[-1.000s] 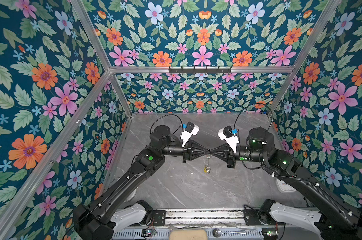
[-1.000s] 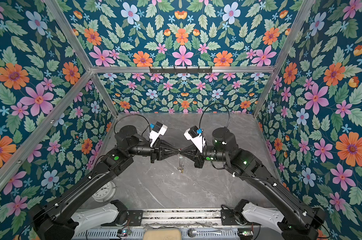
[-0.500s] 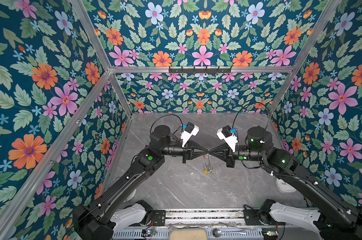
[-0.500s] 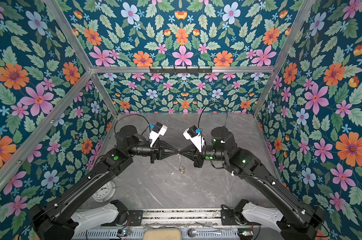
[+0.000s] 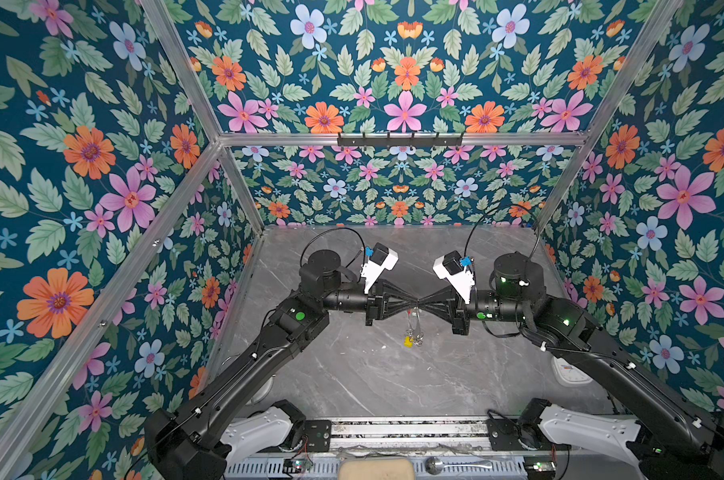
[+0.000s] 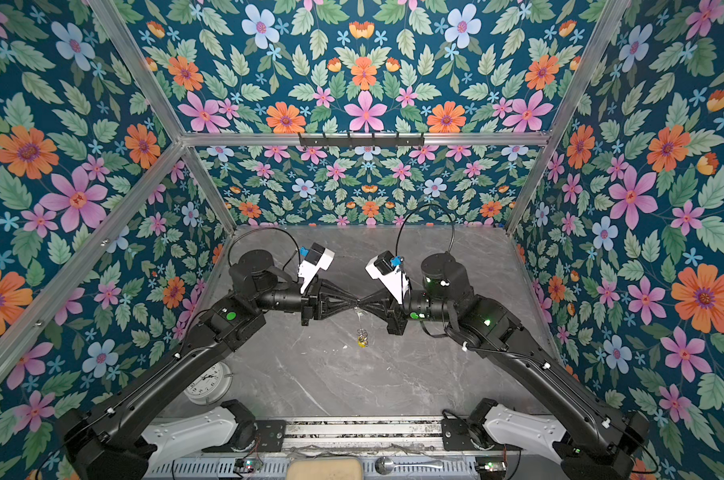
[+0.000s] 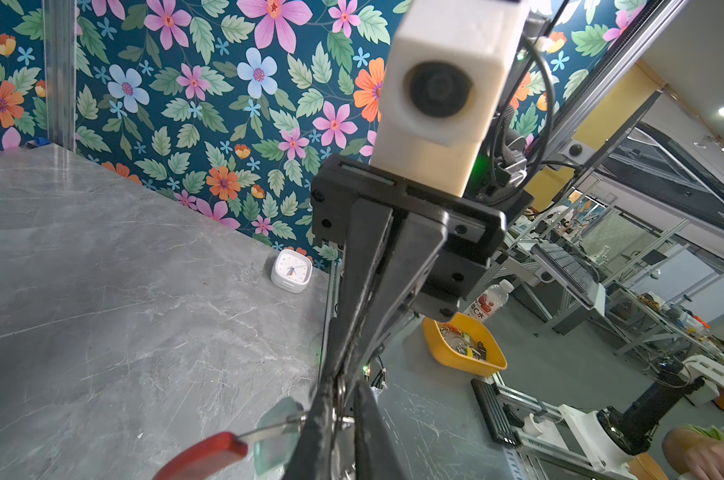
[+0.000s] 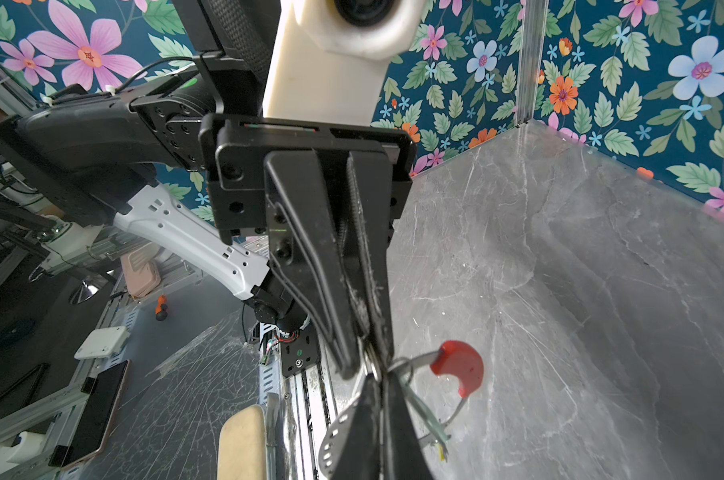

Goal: Remove the keys from the keyring

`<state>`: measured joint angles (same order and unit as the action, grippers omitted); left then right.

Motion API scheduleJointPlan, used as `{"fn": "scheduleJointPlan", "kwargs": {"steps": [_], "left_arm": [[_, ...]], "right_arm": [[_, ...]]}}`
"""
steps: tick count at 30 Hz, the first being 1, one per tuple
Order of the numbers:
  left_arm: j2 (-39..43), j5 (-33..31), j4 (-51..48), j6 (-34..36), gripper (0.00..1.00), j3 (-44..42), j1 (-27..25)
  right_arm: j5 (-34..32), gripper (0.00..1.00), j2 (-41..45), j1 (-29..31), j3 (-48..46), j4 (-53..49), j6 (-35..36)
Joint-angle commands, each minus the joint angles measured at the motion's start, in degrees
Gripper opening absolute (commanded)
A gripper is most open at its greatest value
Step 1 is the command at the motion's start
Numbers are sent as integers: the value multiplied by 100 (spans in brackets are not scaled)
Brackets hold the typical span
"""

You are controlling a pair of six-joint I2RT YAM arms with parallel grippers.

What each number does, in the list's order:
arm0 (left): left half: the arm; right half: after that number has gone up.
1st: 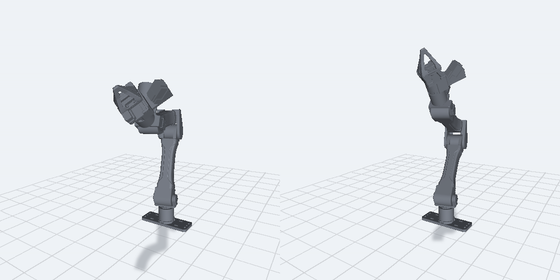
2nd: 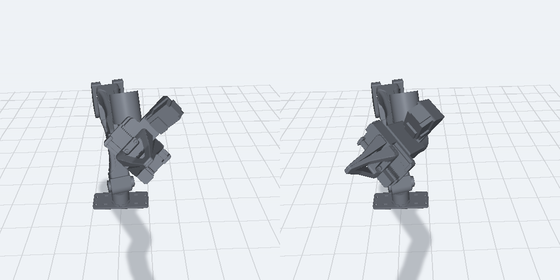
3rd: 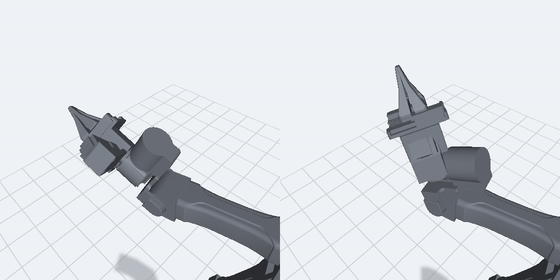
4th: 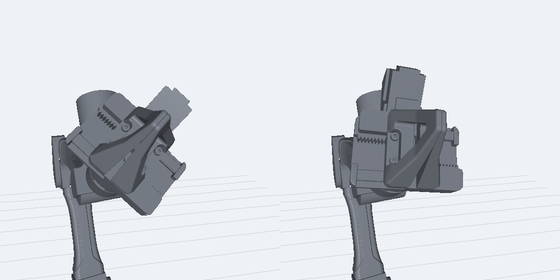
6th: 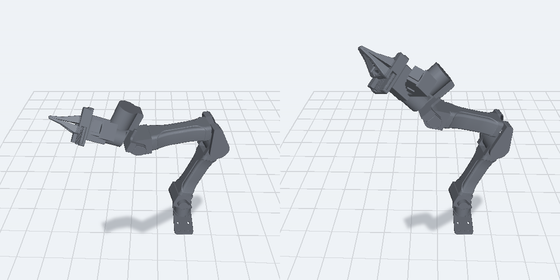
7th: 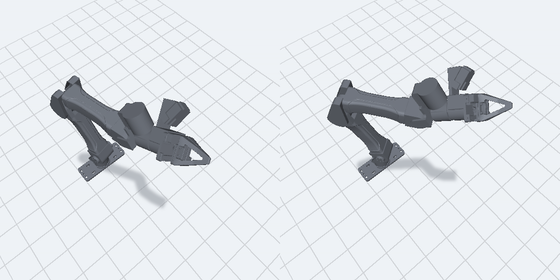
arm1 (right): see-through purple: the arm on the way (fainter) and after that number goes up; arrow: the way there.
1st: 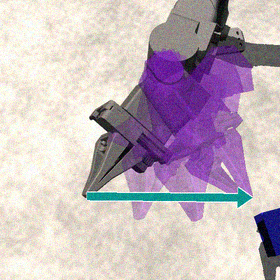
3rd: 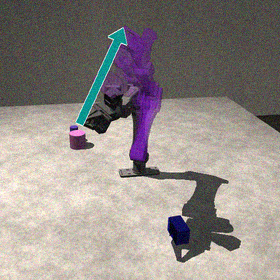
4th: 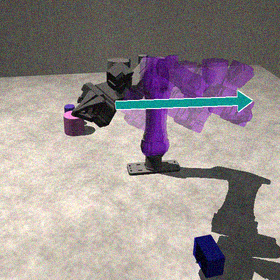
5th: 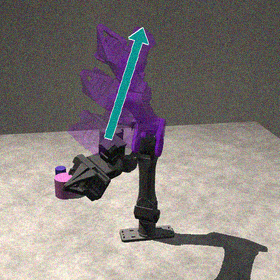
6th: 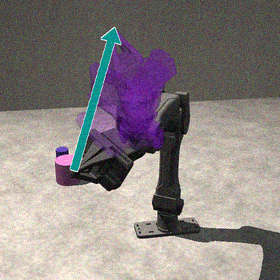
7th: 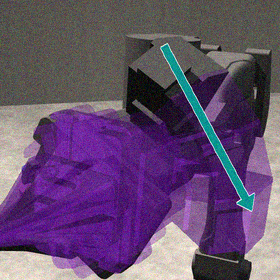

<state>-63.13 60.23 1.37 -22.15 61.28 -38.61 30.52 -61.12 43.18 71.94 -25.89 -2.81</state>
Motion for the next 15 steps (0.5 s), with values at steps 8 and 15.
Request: {"fn": "scheduleJointPlan", "kwargs": {"steps": [8, 15], "left_arm": [[9, 80, 45, 162, 15, 95, 1], [16, 136, 57, 193, 9, 69, -13]], "right_arm": [[-135, 0, -67, -2, 39, 31, 8], [-169, 0, -50, 6, 30, 78, -33]]}}
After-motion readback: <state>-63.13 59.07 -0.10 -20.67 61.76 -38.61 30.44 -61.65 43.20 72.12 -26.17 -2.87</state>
